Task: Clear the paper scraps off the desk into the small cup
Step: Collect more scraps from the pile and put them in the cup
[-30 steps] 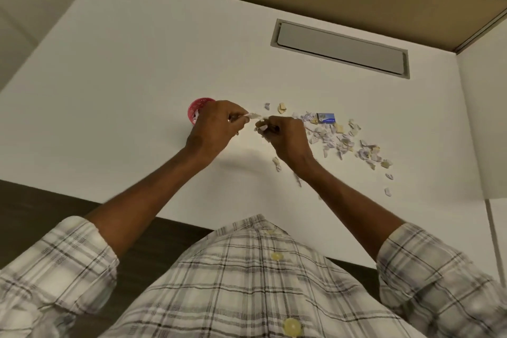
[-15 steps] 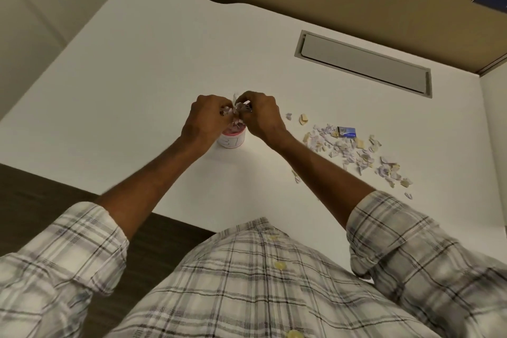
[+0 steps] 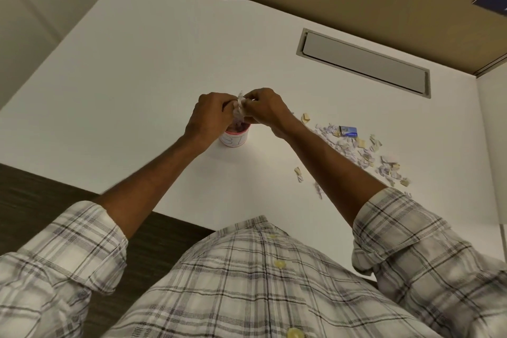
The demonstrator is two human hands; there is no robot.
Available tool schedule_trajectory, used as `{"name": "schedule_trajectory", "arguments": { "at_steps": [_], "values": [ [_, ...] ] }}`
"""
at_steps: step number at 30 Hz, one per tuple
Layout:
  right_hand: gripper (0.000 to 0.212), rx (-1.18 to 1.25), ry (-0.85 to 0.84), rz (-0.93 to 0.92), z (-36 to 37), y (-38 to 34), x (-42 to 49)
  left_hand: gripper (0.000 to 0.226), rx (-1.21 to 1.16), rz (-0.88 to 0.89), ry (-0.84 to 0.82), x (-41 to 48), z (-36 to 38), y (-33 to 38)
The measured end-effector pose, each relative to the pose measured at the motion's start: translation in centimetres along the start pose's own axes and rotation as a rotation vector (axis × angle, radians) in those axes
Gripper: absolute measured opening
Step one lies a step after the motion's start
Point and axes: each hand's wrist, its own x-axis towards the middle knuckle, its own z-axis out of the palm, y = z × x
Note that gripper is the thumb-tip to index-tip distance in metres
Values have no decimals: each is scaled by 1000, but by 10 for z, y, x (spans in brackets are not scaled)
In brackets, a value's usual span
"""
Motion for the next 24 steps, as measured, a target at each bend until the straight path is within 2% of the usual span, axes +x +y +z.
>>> {"name": "schedule_trajectory", "arguments": {
  "at_steps": [10, 15, 18, 22, 24],
  "values": [
    [29, -70, -35, 13, 2, -1, 1, 29, -4, -25, 32, 3, -1, -8],
    [20, -90, -15, -42, 2, 6, 1, 24, -1, -30, 49, 5, -5, -11],
    [15, -223, 78, -155, 0, 10, 1, 21, 19, -21, 62, 6, -7, -12],
    [14, -272, 266, -259, -8, 21, 3, 22, 74, -3, 47, 7, -6, -9],
    [15, -281, 280, -293, -14, 34, 5, 22, 110, 29, 9, 7, -5, -5]
  ]
}}
